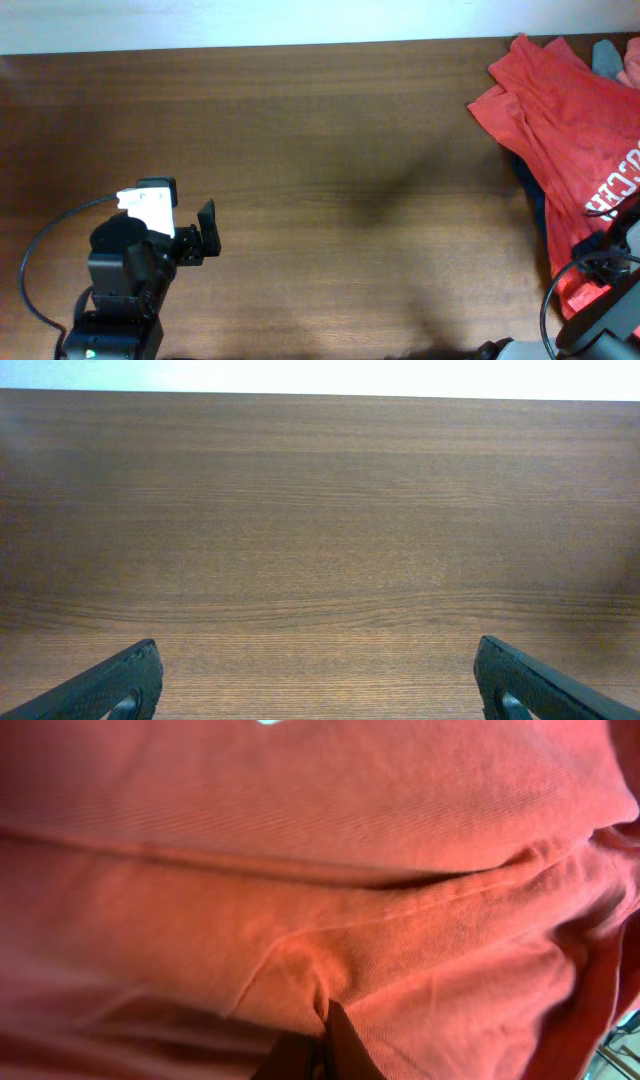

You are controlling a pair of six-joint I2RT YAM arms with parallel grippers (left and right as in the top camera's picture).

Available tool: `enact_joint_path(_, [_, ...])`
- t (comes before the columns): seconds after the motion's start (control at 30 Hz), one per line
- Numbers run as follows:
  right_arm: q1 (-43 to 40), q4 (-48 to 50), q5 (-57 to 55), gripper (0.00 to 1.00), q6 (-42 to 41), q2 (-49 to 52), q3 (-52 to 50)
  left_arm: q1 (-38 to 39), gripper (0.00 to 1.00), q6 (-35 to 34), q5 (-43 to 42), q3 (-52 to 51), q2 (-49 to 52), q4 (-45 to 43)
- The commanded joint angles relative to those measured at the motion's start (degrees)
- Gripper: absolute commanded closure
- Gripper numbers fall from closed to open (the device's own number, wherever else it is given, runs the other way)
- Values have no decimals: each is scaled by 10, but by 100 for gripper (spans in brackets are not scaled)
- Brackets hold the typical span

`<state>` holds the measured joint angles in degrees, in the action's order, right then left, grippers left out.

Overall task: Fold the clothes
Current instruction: 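Reach the right gripper into the clothes pile and grasp the orange t-shirt, then drag the orange t-shirt left onto the open table with the right gripper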

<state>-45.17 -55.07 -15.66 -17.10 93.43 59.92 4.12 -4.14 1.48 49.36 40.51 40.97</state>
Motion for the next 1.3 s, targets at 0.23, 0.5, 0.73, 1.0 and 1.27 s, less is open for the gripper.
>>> enact_joint_path(0.23, [159, -90, 92, 96, 64, -90, 147, 2, 1, -1, -7, 12, -2, -2])
enact_joint_path(0.5, [374, -110, 95, 96, 66, -115, 151, 2, 1, -1, -7, 12, -2, -2])
enact_joint_path(0.73, [572, -54, 101, 95, 65, -111, 151, 2, 1, -1, -7, 12, -2, -2])
enact_joint_path(1.0, [719, 76, 101, 95, 47, -78, 151, 2, 1, -1, -7, 12, -2, -2])
enact_joint_path(1.27, [794, 219, 108, 96, 39, -6, 151, 2, 1, -1, -7, 12, -2, -2])
